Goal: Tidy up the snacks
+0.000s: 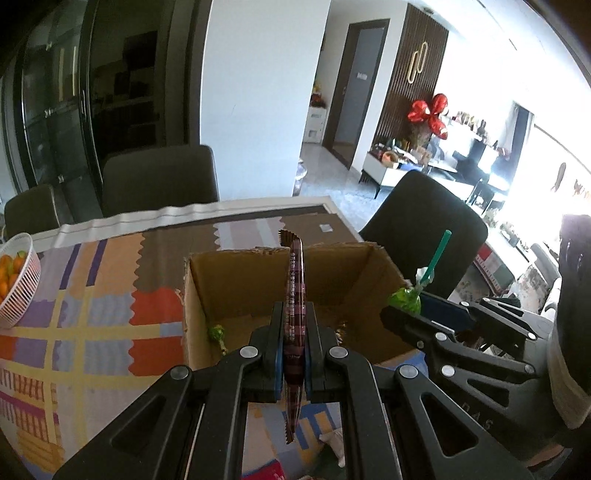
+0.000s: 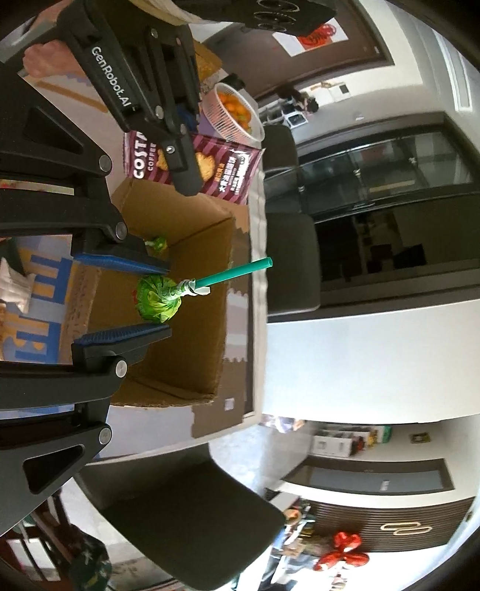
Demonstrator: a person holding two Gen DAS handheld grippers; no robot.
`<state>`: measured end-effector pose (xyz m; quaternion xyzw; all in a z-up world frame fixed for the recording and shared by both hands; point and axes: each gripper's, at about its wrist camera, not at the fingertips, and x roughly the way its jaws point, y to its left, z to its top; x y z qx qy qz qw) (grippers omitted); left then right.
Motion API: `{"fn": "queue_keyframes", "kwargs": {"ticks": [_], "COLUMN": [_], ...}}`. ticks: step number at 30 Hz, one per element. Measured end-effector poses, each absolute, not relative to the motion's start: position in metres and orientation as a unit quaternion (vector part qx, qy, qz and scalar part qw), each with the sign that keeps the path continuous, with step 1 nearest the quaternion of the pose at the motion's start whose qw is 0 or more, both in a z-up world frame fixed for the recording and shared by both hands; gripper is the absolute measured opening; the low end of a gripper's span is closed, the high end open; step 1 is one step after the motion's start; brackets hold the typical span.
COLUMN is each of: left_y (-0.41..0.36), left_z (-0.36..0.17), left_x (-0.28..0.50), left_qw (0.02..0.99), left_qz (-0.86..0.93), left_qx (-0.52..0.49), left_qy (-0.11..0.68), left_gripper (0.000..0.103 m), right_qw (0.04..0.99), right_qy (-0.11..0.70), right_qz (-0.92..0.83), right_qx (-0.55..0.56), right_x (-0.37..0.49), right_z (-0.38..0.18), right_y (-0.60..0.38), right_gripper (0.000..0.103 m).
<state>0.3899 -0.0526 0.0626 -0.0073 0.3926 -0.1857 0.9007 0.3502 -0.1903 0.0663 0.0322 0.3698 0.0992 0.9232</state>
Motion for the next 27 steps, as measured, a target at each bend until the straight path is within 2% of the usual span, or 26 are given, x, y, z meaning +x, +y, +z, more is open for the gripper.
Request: {"fn": "queue_keyframes", "kwargs": {"ticks": [7,9,10,11,13,17,27], "left_y": [-0.06,-0.058,-0.058,-0.058,-0.056,-0.052,-0.047], "left_z": [0.041,0.038,0.038,0.038,0.039,0.045,0.057], "left_x": [0.411,0.413,0.413,0.41,0.405,0.388,0.336], "left_qw": [0.886,0.887,0.887,0.888,0.892,0.899,0.914], "left_qz": [-0.176,-0.17,-0.167,-0.166,-0.159,-0.143,-0.122], "left_qx": [0.0,0.004,0.006,0.009,0.019,0.035,0.068], "left_qy": [0.428,0.429,0.43,0.429,0.423,0.413,0.381], "left_gripper": [0.011,0.017,0.024,0.031,0.035,0.043,0.049], "right_qw": [0.913,0.913,0.913,0.912,0.911,0.913,0.916], "right_qy": [0.396,0.398,0.399,0.4,0.402,0.398,0.387], "right_qz": [0.091,0.086,0.083,0.081,0.075,0.073,0.092], "right_qx": [0.028,0.035,0.037,0.038,0.046,0.049,0.057], "right_x": [0.37,0.372,0.373,0.373,0.372,0.363,0.328], "right_z": [0.049,0.047,0.045,0.045,0.046,0.048,0.051], "right_y": [-0.192,-0.195,-0.196,-0.195,-0.197,-0.201,-0.198], "right_gripper": [0.028,0.029,0.031,0.038,0.042,0.042,0.045]}}
